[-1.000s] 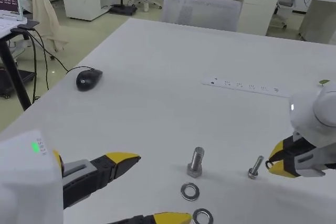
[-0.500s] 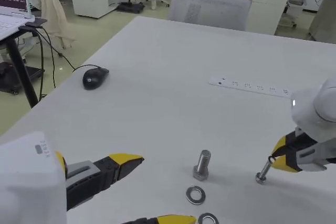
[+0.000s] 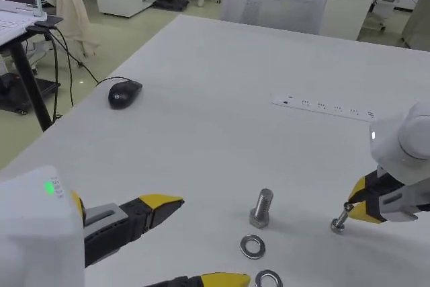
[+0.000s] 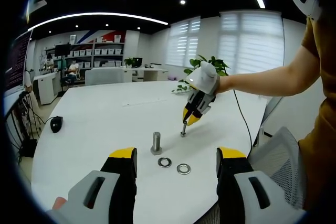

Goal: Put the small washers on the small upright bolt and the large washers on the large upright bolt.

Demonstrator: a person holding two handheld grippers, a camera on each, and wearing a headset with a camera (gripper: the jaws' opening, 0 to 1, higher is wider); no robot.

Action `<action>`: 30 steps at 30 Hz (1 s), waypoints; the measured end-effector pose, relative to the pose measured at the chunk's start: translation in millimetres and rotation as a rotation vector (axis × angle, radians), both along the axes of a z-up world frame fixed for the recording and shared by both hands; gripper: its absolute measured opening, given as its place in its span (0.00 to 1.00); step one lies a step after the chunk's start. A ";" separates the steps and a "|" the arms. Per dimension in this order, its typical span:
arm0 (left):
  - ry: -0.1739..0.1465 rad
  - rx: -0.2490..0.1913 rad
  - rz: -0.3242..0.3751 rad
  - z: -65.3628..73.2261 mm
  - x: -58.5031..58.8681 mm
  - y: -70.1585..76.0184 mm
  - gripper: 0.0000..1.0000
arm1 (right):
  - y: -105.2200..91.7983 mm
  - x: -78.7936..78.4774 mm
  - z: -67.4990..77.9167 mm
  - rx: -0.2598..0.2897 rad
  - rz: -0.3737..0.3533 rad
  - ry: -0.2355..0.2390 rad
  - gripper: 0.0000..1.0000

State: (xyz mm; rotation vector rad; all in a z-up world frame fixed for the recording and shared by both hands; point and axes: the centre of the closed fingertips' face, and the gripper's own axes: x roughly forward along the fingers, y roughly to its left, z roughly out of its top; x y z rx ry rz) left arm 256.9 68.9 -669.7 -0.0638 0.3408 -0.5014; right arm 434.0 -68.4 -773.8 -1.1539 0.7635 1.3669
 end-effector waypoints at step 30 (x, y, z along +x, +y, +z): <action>0.022 -0.002 0.008 -8.2 5.6 4.5 0.60 | -12.0 9.3 -35.5 -0.032 -0.023 0.027 0.13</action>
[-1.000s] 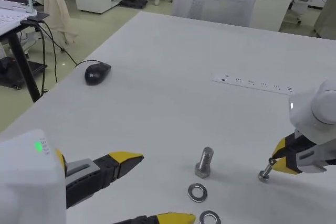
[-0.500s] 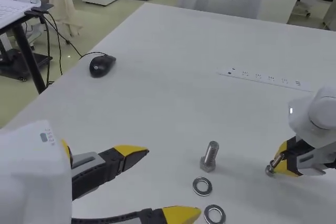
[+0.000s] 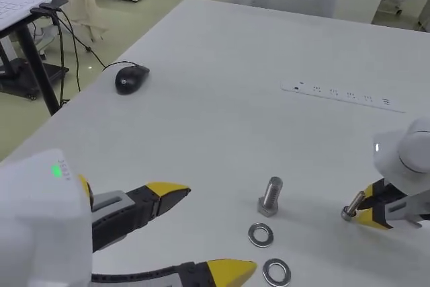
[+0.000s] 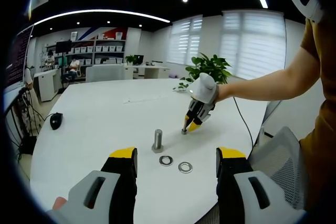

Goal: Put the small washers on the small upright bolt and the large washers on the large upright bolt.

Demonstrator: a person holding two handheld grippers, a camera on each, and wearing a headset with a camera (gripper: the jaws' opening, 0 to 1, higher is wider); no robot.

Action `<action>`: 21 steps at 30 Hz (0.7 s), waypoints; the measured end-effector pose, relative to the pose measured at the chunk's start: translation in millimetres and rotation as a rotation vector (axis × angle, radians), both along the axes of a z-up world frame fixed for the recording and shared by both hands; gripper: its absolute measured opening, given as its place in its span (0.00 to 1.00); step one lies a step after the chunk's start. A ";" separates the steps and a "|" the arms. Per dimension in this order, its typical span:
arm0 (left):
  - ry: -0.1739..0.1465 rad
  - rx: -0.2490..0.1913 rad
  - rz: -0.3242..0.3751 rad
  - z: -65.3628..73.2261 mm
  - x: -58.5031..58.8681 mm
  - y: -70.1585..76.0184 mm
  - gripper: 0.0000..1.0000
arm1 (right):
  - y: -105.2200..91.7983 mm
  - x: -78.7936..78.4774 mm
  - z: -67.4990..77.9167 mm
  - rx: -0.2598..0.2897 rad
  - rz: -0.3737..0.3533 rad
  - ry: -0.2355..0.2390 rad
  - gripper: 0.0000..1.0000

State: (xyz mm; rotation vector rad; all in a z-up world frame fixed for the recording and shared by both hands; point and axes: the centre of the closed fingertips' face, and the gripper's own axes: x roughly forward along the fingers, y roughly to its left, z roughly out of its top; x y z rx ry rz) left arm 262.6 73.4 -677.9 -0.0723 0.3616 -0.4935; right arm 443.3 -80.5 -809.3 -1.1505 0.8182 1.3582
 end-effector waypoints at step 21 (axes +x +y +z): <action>-0.045 0.023 -0.016 12.2 -11.9 -3.4 0.60 | 23.8 -68.7 27.7 0.066 0.077 0.013 0.13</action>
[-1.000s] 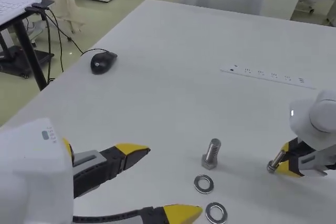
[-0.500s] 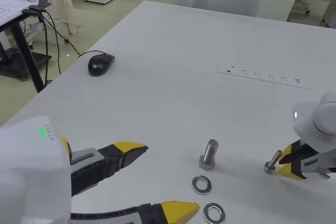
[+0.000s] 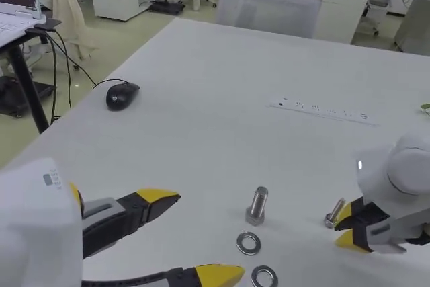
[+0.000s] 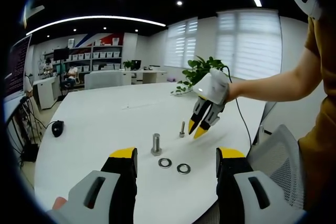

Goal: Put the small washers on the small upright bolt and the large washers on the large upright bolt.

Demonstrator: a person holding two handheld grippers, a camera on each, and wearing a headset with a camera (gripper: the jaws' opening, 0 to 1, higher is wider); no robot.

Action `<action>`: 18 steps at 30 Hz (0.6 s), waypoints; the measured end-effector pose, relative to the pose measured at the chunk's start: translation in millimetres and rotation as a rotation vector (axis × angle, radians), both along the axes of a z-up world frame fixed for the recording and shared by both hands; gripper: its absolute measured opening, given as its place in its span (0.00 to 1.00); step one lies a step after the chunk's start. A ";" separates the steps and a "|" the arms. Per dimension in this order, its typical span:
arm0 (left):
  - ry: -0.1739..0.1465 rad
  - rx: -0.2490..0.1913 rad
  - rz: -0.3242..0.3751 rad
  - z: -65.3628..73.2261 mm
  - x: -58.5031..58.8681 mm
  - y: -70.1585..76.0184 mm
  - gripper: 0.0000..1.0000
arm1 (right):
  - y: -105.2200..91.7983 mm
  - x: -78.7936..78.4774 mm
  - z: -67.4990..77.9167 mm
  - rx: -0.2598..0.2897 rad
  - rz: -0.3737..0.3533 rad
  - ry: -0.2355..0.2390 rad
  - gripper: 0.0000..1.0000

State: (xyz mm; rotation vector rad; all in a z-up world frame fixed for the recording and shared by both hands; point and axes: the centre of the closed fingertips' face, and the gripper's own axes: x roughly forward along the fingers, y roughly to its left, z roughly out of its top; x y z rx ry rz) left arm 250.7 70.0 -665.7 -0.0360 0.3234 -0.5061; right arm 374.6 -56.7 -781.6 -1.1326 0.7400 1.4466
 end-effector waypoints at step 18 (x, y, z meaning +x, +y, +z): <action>-0.039 0.000 0.018 9.9 -9.5 8.1 0.60 | 60.2 -63.5 -23.8 0.025 0.131 0.106 0.21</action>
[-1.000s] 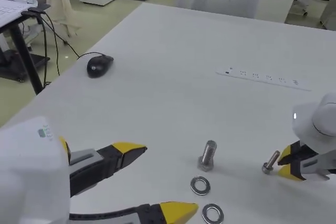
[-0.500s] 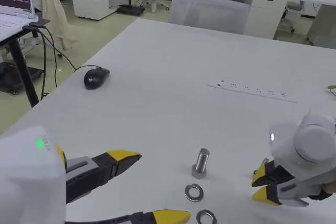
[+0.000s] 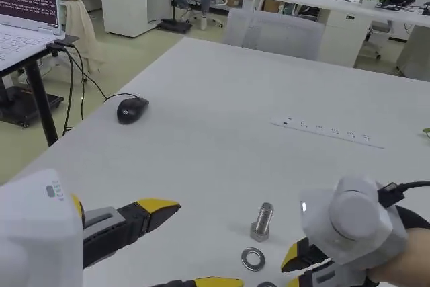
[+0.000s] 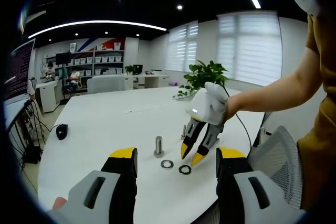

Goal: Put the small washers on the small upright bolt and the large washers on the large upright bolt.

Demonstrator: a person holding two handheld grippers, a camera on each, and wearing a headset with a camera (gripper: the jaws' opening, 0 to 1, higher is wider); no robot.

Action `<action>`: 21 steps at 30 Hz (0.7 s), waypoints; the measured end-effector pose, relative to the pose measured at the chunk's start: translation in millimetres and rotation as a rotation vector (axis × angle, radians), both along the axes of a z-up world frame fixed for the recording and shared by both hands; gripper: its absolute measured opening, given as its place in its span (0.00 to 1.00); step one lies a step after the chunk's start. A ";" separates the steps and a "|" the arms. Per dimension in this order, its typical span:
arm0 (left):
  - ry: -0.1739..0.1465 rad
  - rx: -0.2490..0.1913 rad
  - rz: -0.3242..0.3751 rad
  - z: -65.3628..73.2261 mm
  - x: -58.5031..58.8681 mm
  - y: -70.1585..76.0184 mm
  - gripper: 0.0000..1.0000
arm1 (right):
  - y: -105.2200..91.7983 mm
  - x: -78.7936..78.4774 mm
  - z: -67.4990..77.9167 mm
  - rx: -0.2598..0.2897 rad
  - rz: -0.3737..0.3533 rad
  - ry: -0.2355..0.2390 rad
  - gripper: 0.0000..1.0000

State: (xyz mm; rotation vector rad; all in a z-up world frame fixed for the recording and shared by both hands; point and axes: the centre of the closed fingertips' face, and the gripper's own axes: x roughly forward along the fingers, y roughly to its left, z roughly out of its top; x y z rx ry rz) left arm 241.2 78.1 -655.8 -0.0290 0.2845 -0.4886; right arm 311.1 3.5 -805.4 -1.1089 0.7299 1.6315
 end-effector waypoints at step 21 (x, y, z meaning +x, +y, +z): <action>0.004 -0.013 0.003 -1.7 5.0 1.3 0.60 | 5.5 -10.3 -20.7 -0.035 0.073 0.033 0.31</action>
